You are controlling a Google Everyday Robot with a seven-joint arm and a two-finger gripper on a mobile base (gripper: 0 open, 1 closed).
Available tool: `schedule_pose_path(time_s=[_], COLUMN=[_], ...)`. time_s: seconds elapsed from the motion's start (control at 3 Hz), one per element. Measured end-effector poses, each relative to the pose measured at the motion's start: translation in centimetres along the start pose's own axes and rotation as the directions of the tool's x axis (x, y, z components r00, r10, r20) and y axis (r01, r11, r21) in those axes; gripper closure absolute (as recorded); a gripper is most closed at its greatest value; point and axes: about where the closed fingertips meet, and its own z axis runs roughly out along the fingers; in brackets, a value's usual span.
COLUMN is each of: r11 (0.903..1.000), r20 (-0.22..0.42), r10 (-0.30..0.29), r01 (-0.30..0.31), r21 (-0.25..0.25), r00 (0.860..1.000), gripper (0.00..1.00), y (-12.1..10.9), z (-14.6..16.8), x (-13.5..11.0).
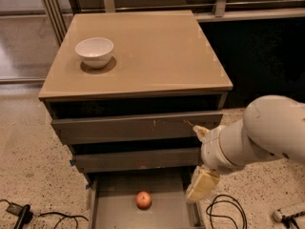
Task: Pick apple from bottom drawer and place on counter
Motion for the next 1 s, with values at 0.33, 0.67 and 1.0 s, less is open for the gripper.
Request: schedule_pose_path(time_s=[0.33, 0.67, 1.0], r11=[0.9997, 0.9998, 0.9998], r20=[0.037, 0.118, 0.2], r10=[0.009, 0.006, 0.007], r01=[-0.008, -0.003, -0.003], r21=[-0.023, -0.022, -0.022], r00=[0.999, 0.993, 0.98], gripper=[0.0, 0.0, 0.0], y=[1.6, 2.6, 3.4], z=[5.5, 10.6, 14.9], x=[0.7, 1.1, 2.0])
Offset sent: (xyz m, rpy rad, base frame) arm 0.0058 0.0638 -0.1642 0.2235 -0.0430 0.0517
